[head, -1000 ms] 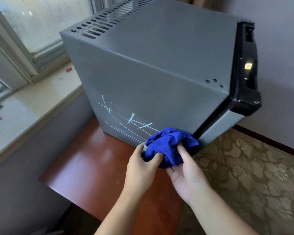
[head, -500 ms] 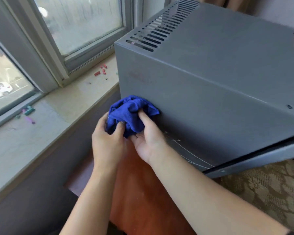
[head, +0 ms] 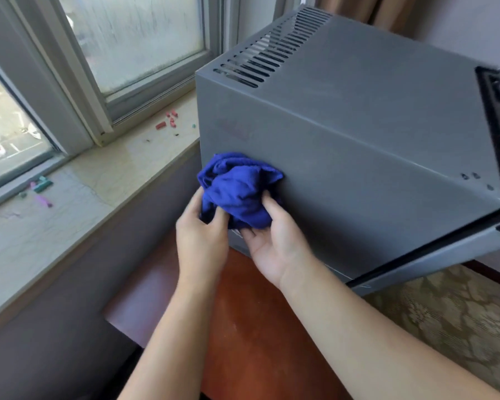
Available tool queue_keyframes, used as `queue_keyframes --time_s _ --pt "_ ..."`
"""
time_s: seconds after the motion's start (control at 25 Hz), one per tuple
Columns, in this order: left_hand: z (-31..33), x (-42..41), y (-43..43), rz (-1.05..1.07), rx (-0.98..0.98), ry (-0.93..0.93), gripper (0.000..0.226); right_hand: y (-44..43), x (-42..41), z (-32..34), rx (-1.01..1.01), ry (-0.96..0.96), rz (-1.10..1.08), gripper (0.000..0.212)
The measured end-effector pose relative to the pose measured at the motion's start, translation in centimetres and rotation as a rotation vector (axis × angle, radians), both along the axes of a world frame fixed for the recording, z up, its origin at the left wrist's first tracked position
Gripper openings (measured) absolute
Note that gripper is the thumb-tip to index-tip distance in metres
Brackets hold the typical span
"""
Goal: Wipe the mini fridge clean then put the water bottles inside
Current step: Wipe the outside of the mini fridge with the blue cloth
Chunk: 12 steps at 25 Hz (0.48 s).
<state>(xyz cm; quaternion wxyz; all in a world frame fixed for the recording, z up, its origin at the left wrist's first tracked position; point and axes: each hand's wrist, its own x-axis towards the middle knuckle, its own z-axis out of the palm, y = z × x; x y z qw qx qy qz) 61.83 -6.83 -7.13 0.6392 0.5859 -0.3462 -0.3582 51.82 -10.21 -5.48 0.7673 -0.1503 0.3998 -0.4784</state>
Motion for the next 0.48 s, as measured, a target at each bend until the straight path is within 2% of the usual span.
queue_keyframes --time_s 0.12,0.28,0.4,0.48 --pt "-2.1 -5.7 1.7 -0.025 0.032 -0.027 0.024 2.8 -6.9 -1.1 0.053 0.054 -0.047 0.037" --pt "-5.9 -13.8 4.4 -0.097 0.131 -0.015 0.037 8.5 -16.3 -3.8 0.217 0.188 -0.056 0.046" --pt "-8.4 -19.1 6.5 -0.197 0.187 -0.084 0.030 11.9 -20.7 -4.8 0.271 0.194 -0.005 0.057" --pt "-9.2 -22.2 7.7 -0.267 0.187 -0.120 0.020 13.2 -22.9 -4.7 0.248 0.185 0.038 0.056"
